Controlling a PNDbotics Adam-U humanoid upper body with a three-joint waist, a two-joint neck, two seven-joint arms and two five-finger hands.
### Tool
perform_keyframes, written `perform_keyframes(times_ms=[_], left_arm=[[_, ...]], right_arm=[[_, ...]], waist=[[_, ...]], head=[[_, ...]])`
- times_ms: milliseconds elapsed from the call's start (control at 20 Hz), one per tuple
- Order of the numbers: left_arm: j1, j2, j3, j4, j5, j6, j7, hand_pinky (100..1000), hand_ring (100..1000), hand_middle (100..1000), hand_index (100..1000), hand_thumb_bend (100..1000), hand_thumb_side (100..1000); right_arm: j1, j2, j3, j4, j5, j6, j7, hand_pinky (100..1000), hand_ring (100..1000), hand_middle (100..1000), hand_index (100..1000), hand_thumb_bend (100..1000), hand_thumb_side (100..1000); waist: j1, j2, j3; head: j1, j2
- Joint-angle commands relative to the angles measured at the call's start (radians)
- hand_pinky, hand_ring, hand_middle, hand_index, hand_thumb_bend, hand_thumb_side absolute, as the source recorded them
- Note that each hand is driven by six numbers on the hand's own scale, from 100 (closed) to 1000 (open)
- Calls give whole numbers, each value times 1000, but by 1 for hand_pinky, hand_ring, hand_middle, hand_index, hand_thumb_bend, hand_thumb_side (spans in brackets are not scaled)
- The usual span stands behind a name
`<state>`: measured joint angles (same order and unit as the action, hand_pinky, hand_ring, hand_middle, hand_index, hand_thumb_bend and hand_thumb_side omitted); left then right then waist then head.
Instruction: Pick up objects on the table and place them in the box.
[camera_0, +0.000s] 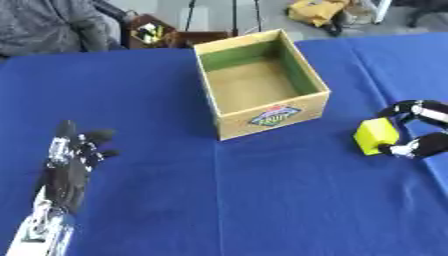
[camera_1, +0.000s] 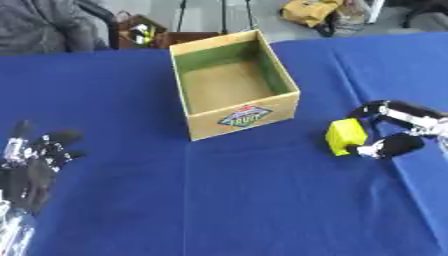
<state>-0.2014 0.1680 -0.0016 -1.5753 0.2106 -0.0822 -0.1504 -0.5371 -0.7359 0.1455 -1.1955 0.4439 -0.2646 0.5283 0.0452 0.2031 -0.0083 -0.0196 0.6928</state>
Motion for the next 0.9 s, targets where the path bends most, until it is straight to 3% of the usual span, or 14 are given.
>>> perform_keyframes(times_ms=[50,450,900], left_arm=[[-6,19,-2,-11,3,-2,-2,729,870,709,659,412,1000],[-7,19,-1,-11,2,-1,-2,729,870,709,659,413,1000],[-7,19,-1,-11,2,-1,-2,729,870,709,659,413,1000]], right_arm=[[-18,-37,-1,-45,-13,0,8,842,922,848,888,415,421],[-20,-41,12,-81,-14,6,30,841,917,829,876,400,404],[-18,-36,17,-63,19,17,67,844,914,812,861,243,261]], waist=[[-5,-14,-1],[-7,-14,-2],[-8,-15,-3]], head=[[1,-1],[4,-2],[6,-1]])
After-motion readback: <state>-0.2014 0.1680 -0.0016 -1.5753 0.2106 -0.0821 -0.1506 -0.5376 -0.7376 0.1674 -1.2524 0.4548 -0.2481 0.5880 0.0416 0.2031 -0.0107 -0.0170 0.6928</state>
